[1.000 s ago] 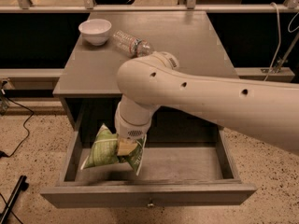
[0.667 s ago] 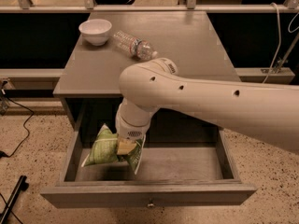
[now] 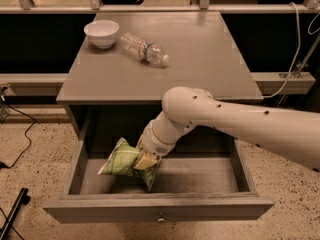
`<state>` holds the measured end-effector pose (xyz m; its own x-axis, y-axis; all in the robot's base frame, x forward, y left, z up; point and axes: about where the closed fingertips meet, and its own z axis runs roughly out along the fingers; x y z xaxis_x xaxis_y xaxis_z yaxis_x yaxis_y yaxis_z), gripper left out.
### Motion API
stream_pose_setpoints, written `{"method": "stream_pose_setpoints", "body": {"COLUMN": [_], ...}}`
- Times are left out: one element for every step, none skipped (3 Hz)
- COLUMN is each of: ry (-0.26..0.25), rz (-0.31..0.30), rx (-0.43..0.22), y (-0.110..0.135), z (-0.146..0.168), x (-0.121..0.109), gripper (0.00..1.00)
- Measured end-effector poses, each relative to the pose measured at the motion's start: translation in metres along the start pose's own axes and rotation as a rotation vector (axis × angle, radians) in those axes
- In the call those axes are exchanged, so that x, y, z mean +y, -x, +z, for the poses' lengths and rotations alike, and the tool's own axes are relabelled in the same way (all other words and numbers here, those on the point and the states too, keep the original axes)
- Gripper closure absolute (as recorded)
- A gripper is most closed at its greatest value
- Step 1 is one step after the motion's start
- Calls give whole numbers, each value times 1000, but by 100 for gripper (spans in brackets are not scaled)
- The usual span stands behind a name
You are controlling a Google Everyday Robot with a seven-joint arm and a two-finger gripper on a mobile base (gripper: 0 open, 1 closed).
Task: Place green jalapeno chip bag into top drawer
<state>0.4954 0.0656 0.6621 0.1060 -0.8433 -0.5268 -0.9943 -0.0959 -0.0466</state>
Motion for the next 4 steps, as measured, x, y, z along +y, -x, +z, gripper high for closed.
{"method": "stream_pose_setpoints", "body": {"ry": [0, 1, -2, -44], "rz": [-7, -8, -52, -101], "rx": [9, 9, -1, -18], "y": [2, 2, 15, 31], "z": [0, 0, -15, -48], "x": [1, 1, 6, 16], "gripper": [4, 0, 0, 0]}}
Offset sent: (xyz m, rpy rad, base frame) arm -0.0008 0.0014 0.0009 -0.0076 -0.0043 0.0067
